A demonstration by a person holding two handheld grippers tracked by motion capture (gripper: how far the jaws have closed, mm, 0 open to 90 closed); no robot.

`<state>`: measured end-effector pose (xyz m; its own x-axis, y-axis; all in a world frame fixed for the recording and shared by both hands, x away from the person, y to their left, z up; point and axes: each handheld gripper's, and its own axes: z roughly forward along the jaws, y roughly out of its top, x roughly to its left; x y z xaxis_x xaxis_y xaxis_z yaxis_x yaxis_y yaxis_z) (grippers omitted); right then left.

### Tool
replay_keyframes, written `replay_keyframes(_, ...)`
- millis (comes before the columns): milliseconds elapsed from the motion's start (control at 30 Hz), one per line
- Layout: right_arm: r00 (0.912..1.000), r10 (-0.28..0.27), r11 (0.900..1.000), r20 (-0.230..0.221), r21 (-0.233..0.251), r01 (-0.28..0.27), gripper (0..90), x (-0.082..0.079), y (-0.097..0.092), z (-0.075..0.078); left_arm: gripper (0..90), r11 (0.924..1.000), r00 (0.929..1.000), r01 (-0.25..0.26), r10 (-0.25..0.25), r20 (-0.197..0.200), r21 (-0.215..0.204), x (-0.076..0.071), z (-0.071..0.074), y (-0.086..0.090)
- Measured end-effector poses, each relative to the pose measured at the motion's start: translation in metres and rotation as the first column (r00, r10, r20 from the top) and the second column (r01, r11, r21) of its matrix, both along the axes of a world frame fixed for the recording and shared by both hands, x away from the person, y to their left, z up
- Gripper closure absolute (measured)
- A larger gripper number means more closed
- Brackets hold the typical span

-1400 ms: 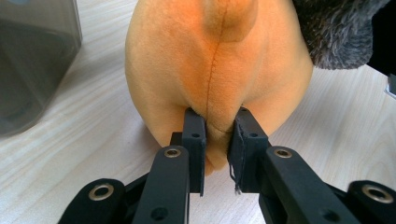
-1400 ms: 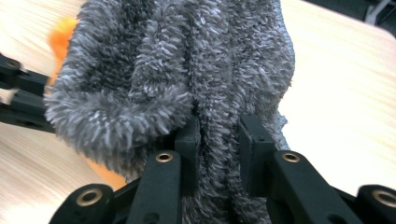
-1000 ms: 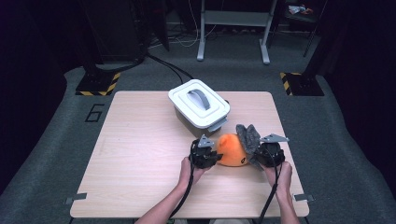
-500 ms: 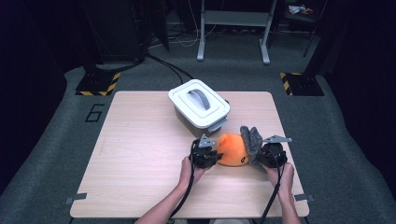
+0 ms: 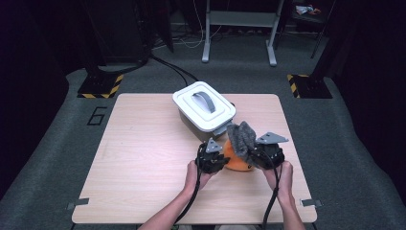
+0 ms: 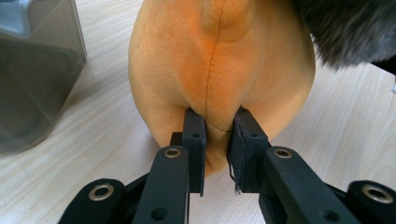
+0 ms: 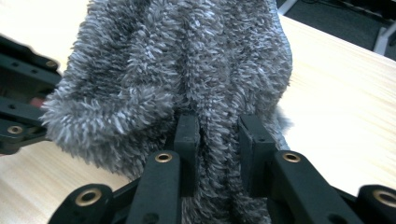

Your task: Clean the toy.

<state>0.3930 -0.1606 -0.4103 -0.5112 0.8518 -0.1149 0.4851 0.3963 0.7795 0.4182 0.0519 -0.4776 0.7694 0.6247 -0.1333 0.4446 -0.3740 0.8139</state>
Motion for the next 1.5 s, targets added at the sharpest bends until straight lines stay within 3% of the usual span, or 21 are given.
replay_keyframes(100, 1.0000, 0.005, 0.9993, 0.000, -0.036, -0.005, 71.6, 0.002, 0.008, -0.005, 77.5, 1.0000, 1.0000, -0.001, 0.001, -0.007, -0.003, 0.001, -0.002, 0.001)
replay_keyframes(333, 0.9991, -0.034, 0.9993, -0.027, 0.013, 0.034, 71.6, 0.007, -0.007, -0.014, 77.5, 0.9998, 0.9998, -0.010, 0.009, -0.017, -0.020, 0.002, -0.003, 0.002)
replay_keyframes(667, 0.9942, -0.087, 0.9957, -0.063, 0.027, 0.089, 71.7, 0.008, -0.033, -0.032, 77.5, 0.9997, 0.9999, -0.007, 0.007, -0.015, -0.023, 0.002, -0.004, 0.003)
replay_keyframes(1000, 0.9887, -0.122, 0.9916, -0.088, 0.033, 0.125, 72.0, 0.009, -0.040, -0.042, 76.8, 0.9993, 0.9999, 0.000, 0.000, -0.010, -0.037, 0.001, -0.005, 0.003)
replay_keyframes(1100, 0.9879, -0.123, 0.9914, -0.095, 0.034, 0.127, 72.2, 0.010, -0.041, -0.044, 73.5, 0.9991, 0.9999, 0.006, -0.006, -0.010, -0.043, 0.001, -0.006, 0.003)
replay_keyframes(1267, 0.9863, -0.135, 0.9900, -0.095, 0.029, 0.138, 72.2, 0.011, -0.042, -0.045, 55.2, 0.9991, 1.0000, -0.004, 0.004, -0.008, -0.042, 0.001, -0.009, 0.008)
replay_keyframes(1333, 0.9865, -0.134, 0.9902, -0.094, 0.025, 0.137, 72.2, 0.011, -0.043, -0.045, 49.0, 0.9994, 0.9998, -0.004, 0.003, -0.021, -0.036, 0.001, -0.013, 0.012)
replay_keyframes(1500, 0.9868, -0.132, 0.9904, -0.093, 0.028, 0.135, 72.2, 0.011, -0.043, -0.045, 44.3, 0.9997, 0.9972, -0.009, 0.007, -0.074, -0.023, 0.005, -0.026, 0.019)
